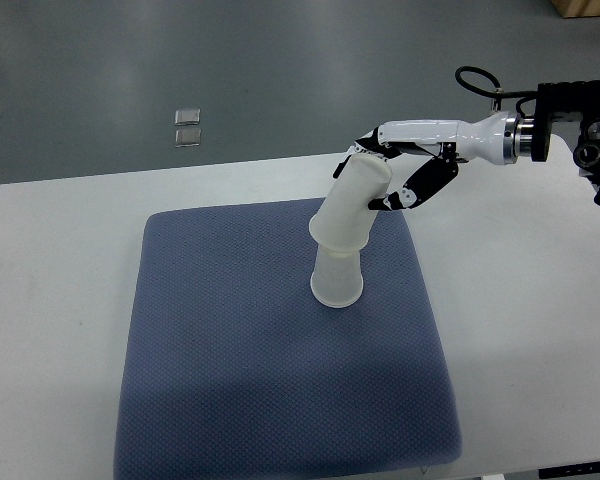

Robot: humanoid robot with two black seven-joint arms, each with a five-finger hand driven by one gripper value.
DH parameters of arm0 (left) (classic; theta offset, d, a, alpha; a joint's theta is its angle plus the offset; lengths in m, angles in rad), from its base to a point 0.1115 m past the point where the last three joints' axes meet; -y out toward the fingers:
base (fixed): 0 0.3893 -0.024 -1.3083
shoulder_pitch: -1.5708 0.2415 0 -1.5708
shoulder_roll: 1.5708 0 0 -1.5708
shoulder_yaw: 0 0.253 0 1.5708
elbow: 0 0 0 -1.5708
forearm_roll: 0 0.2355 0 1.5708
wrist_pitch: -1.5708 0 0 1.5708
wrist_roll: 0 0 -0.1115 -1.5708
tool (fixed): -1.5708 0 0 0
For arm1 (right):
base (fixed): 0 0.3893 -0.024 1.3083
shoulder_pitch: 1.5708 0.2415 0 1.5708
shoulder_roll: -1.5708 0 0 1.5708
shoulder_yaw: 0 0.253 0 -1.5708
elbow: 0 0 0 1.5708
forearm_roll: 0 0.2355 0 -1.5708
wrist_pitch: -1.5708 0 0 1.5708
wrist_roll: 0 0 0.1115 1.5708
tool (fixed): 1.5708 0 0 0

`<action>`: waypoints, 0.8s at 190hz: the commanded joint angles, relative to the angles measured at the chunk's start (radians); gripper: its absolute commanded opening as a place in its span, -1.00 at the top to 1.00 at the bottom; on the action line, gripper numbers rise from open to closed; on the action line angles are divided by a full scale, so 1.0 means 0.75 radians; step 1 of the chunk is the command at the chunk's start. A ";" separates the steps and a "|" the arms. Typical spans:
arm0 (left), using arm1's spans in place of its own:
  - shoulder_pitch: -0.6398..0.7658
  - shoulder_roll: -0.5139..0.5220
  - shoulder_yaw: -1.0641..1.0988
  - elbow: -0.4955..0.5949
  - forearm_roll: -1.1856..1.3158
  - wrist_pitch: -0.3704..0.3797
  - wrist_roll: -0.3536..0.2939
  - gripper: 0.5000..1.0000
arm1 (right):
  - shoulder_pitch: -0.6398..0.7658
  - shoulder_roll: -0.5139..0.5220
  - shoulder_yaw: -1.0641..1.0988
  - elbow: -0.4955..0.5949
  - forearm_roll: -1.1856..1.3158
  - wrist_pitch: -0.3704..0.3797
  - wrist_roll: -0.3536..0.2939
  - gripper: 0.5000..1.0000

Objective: Stack paper cups
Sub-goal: 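Lower the held cup onto the upside-down cup on the pad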

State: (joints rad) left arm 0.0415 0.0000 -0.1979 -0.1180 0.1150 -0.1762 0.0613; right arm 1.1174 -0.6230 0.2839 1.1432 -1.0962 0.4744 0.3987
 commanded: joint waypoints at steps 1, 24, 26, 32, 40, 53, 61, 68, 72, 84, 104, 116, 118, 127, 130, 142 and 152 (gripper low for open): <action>0.000 0.000 0.000 0.000 0.000 0.000 0.000 -1.00 | -0.001 0.004 -0.004 -0.001 -0.001 -0.003 -0.002 0.50; 0.000 0.000 0.000 0.000 0.000 0.000 0.000 -1.00 | -0.017 0.006 -0.006 -0.001 -0.007 -0.005 -0.002 0.49; 0.000 0.000 0.002 0.000 0.000 0.000 0.000 -1.00 | -0.019 0.006 -0.006 -0.001 -0.009 -0.005 -0.002 0.49; 0.000 0.000 0.000 0.000 0.000 0.002 0.000 -1.00 | -0.025 0.006 -0.006 -0.001 -0.013 -0.005 -0.002 0.49; 0.000 0.000 0.002 0.000 0.000 0.000 0.000 -1.00 | -0.030 0.015 -0.006 -0.003 -0.015 -0.005 -0.002 0.49; 0.000 0.000 0.000 0.000 0.000 0.000 0.000 -1.00 | -0.038 0.029 -0.008 -0.013 -0.027 -0.005 -0.002 0.49; 0.000 0.000 0.000 0.000 0.000 0.000 0.000 -1.00 | -0.048 0.035 -0.006 -0.023 -0.038 -0.005 -0.002 0.49; 0.000 0.000 0.000 0.000 0.000 0.000 0.000 -1.00 | -0.050 0.037 -0.006 -0.025 -0.044 -0.007 -0.002 0.49; 0.002 0.000 0.000 0.000 0.000 0.000 0.000 -1.00 | -0.050 0.039 -0.006 -0.027 -0.044 -0.011 -0.002 0.49; 0.000 0.000 0.000 0.000 0.000 0.002 0.000 -1.00 | -0.050 0.047 -0.006 -0.027 -0.044 -0.023 -0.002 0.48; 0.000 0.000 0.000 0.000 0.000 0.000 0.000 -1.00 | -0.050 0.049 -0.004 -0.029 -0.042 -0.031 -0.020 0.46; 0.000 0.000 0.000 0.000 0.000 0.000 0.000 -1.00 | -0.050 0.051 -0.004 -0.029 -0.042 -0.031 -0.028 0.45; 0.000 0.000 0.000 0.000 0.000 0.000 0.000 -1.00 | -0.050 0.051 -0.004 -0.029 -0.042 -0.031 -0.028 0.45; 0.000 0.000 0.000 0.002 0.000 0.000 0.000 -1.00 | -0.052 0.058 -0.004 -0.029 -0.042 -0.031 -0.031 0.45; 0.002 0.000 0.000 0.000 0.000 0.000 0.000 -1.00 | -0.052 0.062 -0.006 -0.029 -0.042 -0.031 -0.031 0.44; 0.000 0.000 0.000 0.000 0.000 0.002 0.000 -1.00 | -0.052 0.068 -0.006 -0.029 -0.044 -0.031 -0.031 0.44; 0.000 0.000 0.000 0.002 0.000 0.000 0.000 -1.00 | -0.058 0.068 -0.006 -0.029 -0.044 -0.031 -0.031 0.43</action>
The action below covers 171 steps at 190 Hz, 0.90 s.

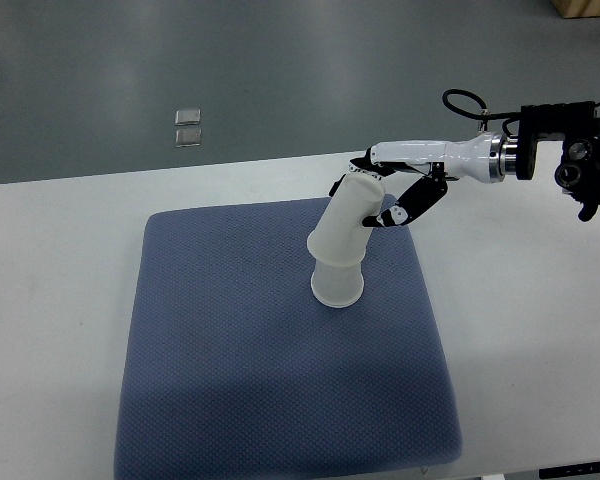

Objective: Stack paper cups
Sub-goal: 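Lower the held cup onto the upside-down cup on the pad, then open the right hand and withdraw it from the stacked cups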

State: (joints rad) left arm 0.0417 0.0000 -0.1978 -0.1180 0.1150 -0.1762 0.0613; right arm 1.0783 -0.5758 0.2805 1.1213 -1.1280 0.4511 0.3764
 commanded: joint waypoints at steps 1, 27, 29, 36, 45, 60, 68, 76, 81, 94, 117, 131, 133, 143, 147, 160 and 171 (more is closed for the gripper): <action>0.000 0.000 0.000 0.000 0.000 0.000 0.000 -1.00 | -0.006 0.005 -0.002 0.000 -0.001 0.000 -0.001 0.43; 0.000 0.000 0.000 0.000 0.000 0.002 0.000 -1.00 | -0.006 0.013 -0.002 0.000 -0.001 -0.002 -0.001 0.23; 0.000 0.000 0.000 0.000 0.000 0.000 0.000 -1.00 | -0.006 0.013 -0.002 0.000 -0.001 -0.002 -0.001 0.19; 0.000 0.000 0.000 0.000 0.000 0.000 0.000 -1.00 | -0.006 0.013 -0.002 0.000 -0.001 -0.002 -0.001 0.08; 0.000 0.000 0.000 0.000 0.000 0.002 0.000 -1.00 | -0.006 0.013 -0.002 0.000 -0.001 -0.002 -0.001 0.00; 0.000 0.000 0.000 0.002 0.000 0.000 0.000 -1.00 | -0.008 0.013 -0.004 0.000 -0.003 -0.004 -0.003 -0.19; 0.000 0.000 0.000 0.000 0.000 0.002 0.000 -1.00 | -0.008 0.013 -0.002 -0.002 -0.005 -0.004 -0.005 -0.28; 0.000 0.000 0.000 0.000 0.000 0.000 0.000 -1.00 | -0.010 0.013 -0.002 -0.002 -0.005 -0.004 -0.011 -0.37; 0.000 0.000 0.000 0.000 0.000 0.000 0.000 -1.00 | -0.008 0.011 -0.002 -0.002 -0.005 -0.004 -0.013 -0.42; 0.000 0.000 0.000 0.000 0.000 0.000 0.000 -1.00 | -0.006 0.011 0.000 -0.006 -0.005 -0.004 -0.013 -0.44; 0.000 0.000 0.000 0.000 0.000 0.000 0.002 -1.00 | -0.004 0.009 0.002 -0.008 -0.005 -0.004 -0.013 -0.53; 0.000 0.000 0.000 0.000 0.000 0.000 0.000 -1.00 | -0.002 0.009 0.004 -0.012 -0.003 -0.004 -0.013 -0.57; 0.000 0.000 0.000 0.000 0.000 0.000 0.000 -1.00 | -0.002 0.009 0.006 -0.012 -0.003 -0.004 -0.013 -0.57; 0.000 0.000 0.000 0.000 0.000 0.000 0.000 -1.00 | -0.002 0.009 0.013 -0.022 -0.001 -0.004 -0.013 -0.57; 0.000 0.000 0.000 0.000 0.000 0.000 0.000 -1.00 | -0.002 0.009 0.015 -0.033 0.007 -0.002 -0.013 -0.57; 0.000 0.000 0.000 0.000 0.000 0.000 0.000 -1.00 | -0.008 0.013 0.019 -0.092 0.021 -0.006 -0.011 -0.57; 0.000 0.000 0.000 0.000 0.000 0.000 0.000 -1.00 | -0.014 0.027 0.029 -0.135 0.066 -0.023 -0.011 -0.56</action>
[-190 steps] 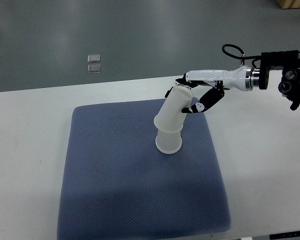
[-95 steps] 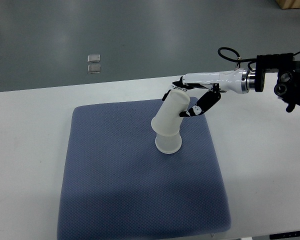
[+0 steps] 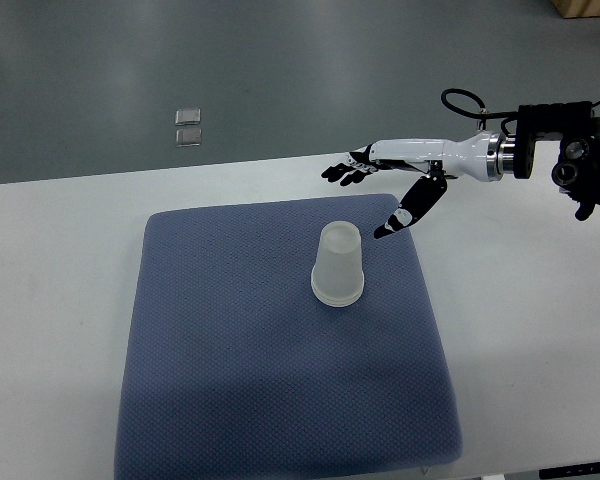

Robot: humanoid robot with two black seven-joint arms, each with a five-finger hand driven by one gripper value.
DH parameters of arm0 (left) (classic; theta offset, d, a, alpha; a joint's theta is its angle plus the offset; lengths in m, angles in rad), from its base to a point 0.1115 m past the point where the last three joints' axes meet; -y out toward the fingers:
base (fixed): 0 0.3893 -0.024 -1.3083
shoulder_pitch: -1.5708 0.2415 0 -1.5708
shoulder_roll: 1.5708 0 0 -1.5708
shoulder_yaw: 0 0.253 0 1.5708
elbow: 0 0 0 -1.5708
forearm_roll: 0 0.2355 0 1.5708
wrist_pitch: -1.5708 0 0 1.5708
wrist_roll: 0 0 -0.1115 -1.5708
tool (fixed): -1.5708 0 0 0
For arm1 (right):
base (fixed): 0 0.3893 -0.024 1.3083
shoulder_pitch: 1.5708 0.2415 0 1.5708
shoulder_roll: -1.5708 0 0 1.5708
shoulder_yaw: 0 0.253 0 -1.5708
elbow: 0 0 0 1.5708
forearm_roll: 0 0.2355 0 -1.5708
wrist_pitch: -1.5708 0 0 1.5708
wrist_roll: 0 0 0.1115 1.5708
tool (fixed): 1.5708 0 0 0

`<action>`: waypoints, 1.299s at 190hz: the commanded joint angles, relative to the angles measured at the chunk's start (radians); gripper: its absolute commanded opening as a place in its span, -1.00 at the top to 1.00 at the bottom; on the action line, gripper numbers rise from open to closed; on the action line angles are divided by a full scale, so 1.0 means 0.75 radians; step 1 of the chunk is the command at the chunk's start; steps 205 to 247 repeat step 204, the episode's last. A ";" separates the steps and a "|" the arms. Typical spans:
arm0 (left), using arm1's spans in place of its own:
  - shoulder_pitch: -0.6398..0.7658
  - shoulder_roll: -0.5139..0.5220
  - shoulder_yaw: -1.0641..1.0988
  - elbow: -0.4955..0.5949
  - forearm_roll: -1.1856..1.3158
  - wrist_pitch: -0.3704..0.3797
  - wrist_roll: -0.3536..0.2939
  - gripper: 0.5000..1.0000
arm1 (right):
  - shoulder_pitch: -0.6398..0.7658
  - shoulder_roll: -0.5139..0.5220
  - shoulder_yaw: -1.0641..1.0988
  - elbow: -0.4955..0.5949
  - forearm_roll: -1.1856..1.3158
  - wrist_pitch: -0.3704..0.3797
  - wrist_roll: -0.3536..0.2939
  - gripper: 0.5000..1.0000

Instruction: Stack paper cups

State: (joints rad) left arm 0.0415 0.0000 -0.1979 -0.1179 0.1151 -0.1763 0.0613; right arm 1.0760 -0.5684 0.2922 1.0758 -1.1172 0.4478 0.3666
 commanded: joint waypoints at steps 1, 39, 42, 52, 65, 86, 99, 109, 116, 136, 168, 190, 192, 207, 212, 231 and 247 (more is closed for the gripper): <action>0.000 0.000 0.000 0.000 0.000 0.000 0.000 -1.00 | -0.011 0.017 0.013 -0.074 0.052 -0.018 0.002 -0.56; 0.002 0.000 0.000 0.000 0.000 0.000 0.000 -1.00 | -0.083 0.060 0.060 -0.185 0.438 -0.018 -0.041 -0.56; 0.000 0.000 0.000 0.002 0.000 0.000 0.000 -1.00 | -0.085 0.064 0.060 -0.201 0.485 -0.024 -0.051 -0.56; 0.000 0.000 0.000 0.002 0.000 0.000 0.000 -1.00 | -0.085 0.091 0.058 -0.238 0.602 -0.029 -0.072 -0.56; 0.000 0.000 0.000 0.000 0.000 0.000 0.000 -1.00 | -0.101 0.140 0.058 -0.334 0.847 -0.035 -0.121 -0.56; 0.000 0.000 0.000 0.000 0.000 0.000 0.000 -1.00 | -0.128 0.212 0.058 -0.479 1.214 -0.065 -0.245 -0.56; 0.000 0.000 0.000 0.000 0.000 0.000 0.000 -1.00 | -0.150 0.246 0.060 -0.526 1.428 -0.102 -0.341 -0.56; 0.000 0.000 0.000 0.000 0.000 0.000 0.000 -1.00 | -0.171 0.263 0.060 -0.534 1.555 -0.139 -0.389 -0.56; 0.000 0.000 0.000 0.000 0.000 0.000 0.000 -1.00 | -0.177 0.267 0.060 -0.534 1.616 -0.168 -0.407 -0.56; 0.000 0.000 0.000 0.000 0.000 0.000 0.000 -1.00 | -0.201 0.283 0.060 -0.534 1.751 -0.194 -0.452 -0.57; 0.000 0.000 0.000 0.000 0.000 0.002 0.000 -1.00 | -0.218 0.294 0.062 -0.528 1.764 -0.135 -0.434 -0.70; 0.000 0.000 0.000 0.000 0.000 0.000 0.000 -1.00 | -0.222 0.296 0.060 -0.526 1.762 0.012 -0.434 -0.70; 0.000 0.000 0.000 0.000 0.000 0.000 0.000 -1.00 | -0.222 0.296 0.062 -0.526 1.764 0.025 -0.434 -0.70; 0.000 0.000 0.000 0.000 0.000 0.000 0.000 -1.00 | -0.222 0.296 0.062 -0.526 1.764 0.055 -0.434 -0.70; 0.000 0.000 0.000 0.000 0.000 0.000 0.000 -1.00 | -0.222 0.296 0.062 -0.526 1.764 0.055 -0.434 -0.70; 0.000 0.000 0.000 0.000 0.000 0.000 0.000 -1.00 | -0.222 0.296 0.062 -0.526 1.764 0.055 -0.434 -0.70; 0.000 0.000 0.000 0.000 0.000 0.000 0.000 -1.00 | -0.222 0.296 0.062 -0.526 1.764 0.055 -0.434 -0.70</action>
